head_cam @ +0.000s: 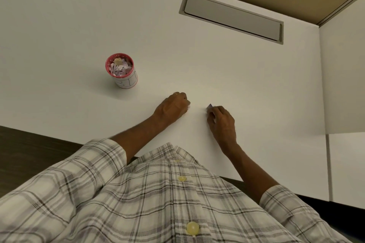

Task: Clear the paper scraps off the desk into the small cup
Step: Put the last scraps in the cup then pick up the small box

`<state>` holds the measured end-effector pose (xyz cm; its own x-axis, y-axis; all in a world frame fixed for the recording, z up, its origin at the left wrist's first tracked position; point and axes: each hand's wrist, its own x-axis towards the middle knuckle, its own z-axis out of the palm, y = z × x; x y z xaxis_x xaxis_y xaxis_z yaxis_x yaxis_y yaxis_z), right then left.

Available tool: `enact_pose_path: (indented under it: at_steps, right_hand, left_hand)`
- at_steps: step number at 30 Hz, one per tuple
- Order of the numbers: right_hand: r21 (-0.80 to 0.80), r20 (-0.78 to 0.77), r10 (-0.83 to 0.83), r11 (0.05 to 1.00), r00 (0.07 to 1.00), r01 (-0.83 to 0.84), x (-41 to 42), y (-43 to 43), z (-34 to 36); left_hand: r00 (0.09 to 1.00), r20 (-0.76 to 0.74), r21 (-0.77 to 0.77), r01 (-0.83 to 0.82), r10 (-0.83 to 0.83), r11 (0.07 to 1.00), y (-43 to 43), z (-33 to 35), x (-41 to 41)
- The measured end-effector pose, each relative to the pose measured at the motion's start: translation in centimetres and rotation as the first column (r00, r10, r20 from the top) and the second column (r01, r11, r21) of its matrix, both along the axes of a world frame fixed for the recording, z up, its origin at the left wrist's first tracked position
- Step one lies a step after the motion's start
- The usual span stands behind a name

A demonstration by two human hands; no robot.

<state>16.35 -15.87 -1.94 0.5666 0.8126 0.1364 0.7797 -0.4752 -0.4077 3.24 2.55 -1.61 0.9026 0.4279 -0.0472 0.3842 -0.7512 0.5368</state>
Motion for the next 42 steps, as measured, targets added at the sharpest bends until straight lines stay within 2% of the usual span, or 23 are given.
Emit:
enact_pose_path:
  at_steps: [4,6,9,11,15,20,23,29,33,36,42]
  right_hand:
    - [0.150,-0.201,-0.193,0.963,0.960,0.225,0.9,0.1,0.9]
    - [0.190,-0.179,-0.232,0.946,0.956,0.265,2.0,-0.3,1.2]
    - [0.057,-0.050,-0.206,0.976,0.977,0.209,3.7,-1.2,1.1]
    - [-0.029,0.023,-0.147,0.989,0.989,0.147,4.3,-1.7,0.9]
    - [-0.085,0.096,0.008,0.996,0.995,0.001,4.6,-1.6,0.7]
    - [-0.139,0.181,0.169,0.980,0.969,-0.145,4.0,-1.2,0.3]
    - [-0.149,0.211,0.225,0.969,0.951,-0.196,3.7,-1.6,0.0]
    - [-0.110,0.206,0.121,0.989,0.971,-0.100,2.5,-0.7,0.1]
    - [-0.095,0.143,0.043,0.995,0.989,-0.029,2.0,-0.6,0.2]
    - [-0.120,0.097,0.022,0.993,0.995,-0.010,1.8,-0.4,0.2]
    - [-0.071,0.098,-0.035,0.997,0.995,0.043,1.8,0.3,0.1]
  left_hand:
    - [0.986,0.053,-0.160,-0.145,0.155,0.976,0.2,0.6,-0.2]
    - [0.969,0.064,-0.257,-0.215,0.239,0.942,0.1,0.5,-0.4]
    - [0.967,0.081,-0.335,-0.200,0.240,0.921,-0.2,0.5,-0.8]
    - [0.975,0.086,-0.317,-0.167,0.204,0.934,-0.3,0.3,-0.8]
    - [0.987,0.124,-0.184,-0.078,0.102,0.980,-0.8,-0.8,-0.9]
    - [0.996,-0.045,-0.078,-0.083,0.079,0.994,-1.7,-1.7,-1.0]
    - [0.998,0.008,0.021,-0.055,0.055,0.998,-1.9,-1.9,-1.1]
    - [0.999,-0.006,-0.025,0.053,-0.053,0.998,-1.1,-2.0,-0.9]
    - [0.993,0.056,-0.076,-0.097,0.101,0.992,-1.4,-1.7,-0.5]
    - [0.990,0.120,-0.027,-0.075,0.078,0.997,-1.3,-1.4,-0.4]
    - [0.985,0.058,-0.088,-0.160,0.165,0.983,-1.7,-0.7,-0.1]
